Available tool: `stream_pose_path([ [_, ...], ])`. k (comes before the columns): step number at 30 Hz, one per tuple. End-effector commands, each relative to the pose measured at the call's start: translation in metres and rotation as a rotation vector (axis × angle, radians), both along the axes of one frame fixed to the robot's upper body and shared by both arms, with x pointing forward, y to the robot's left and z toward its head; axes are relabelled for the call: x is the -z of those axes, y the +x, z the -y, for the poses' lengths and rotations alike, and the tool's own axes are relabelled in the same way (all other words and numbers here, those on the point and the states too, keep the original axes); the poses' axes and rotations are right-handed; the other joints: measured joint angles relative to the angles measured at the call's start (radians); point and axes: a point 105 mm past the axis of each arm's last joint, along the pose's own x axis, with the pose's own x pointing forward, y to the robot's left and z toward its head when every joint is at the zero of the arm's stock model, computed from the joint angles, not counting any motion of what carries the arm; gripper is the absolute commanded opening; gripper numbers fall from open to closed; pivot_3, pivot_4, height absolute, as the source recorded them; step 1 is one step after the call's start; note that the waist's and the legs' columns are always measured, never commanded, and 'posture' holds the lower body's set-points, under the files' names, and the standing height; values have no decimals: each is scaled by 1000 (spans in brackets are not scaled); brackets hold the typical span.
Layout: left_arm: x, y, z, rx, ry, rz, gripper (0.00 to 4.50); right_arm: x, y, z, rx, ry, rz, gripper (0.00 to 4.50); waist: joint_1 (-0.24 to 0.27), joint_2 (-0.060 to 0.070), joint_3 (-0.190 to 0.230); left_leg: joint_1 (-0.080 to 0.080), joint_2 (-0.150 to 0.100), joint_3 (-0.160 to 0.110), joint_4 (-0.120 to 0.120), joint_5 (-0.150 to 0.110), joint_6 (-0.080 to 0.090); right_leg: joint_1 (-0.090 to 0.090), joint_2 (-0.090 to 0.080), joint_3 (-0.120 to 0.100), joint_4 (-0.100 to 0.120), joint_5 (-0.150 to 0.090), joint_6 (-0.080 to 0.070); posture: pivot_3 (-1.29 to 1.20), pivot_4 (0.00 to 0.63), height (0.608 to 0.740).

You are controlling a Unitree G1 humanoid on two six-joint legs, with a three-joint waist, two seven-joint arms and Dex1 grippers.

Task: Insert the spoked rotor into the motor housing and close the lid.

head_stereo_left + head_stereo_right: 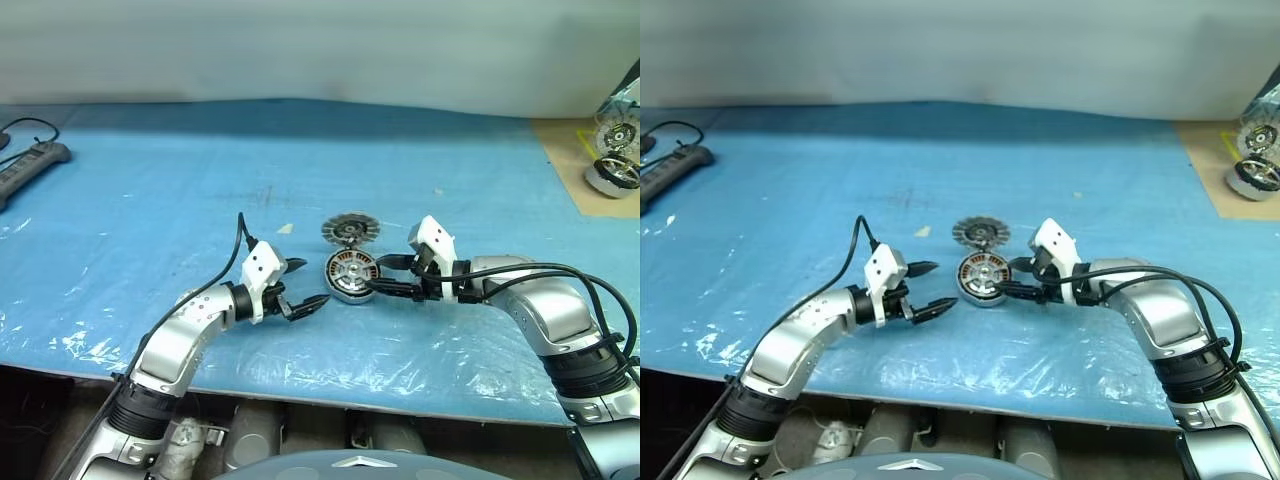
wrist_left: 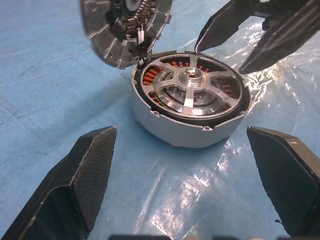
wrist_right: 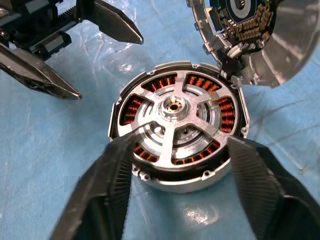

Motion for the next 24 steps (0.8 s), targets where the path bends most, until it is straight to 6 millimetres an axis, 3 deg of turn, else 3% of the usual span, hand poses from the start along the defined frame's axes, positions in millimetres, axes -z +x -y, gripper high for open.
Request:
stream_pose_path([
  [1,-15,-3,5,17,-30,46,4500,-22,2,-6,1,79,34,3485,-1,0,0,0,0,0,0,1,2,-1,0,0,0,0,0,0,150,740],
  [7,-19,-7,6,20,-32,46,4500,-42,-2,-10,-4,192,43,3485,-1,0,0,-2,0,0,0,2,3,-2,0,0,0,0,0,0,150,740],
  [8,-19,-8,5,19,-31,47,4500,-44,-3,-12,-14,215,41,3322,-1,0,0,-2,0,0,0,2,3,-2,0,0,0,0,0,0,150,740],
  [11,-22,-9,6,17,-32,49,4500,-36,-8,-18,-47,205,29,2561,0,0,0,-2,0,0,0,2,3,-2,0,0,0,0,0,0,150,740],
  [13,-23,-9,7,15,-31,52,4500,-28,-10,-25,-70,188,11,1819,0,0,0,-2,0,0,0,2,3,-2,0,0,0,0,0,0,150,740],
  [17,-25,-10,9,11,-27,57,4500,-11,12,-33,15,132,26,363,-4,0,0,-2,0,0,0,2,3,-2,0,0,1,0,0,0,150,740],
  [24,-26,-6,7,4,-21,60,4500,20,19,-27,46,65,-24,363,0,0,0,-2,0,0,0,0,0,-2,0,0,1,0,0,0,150,740],
])
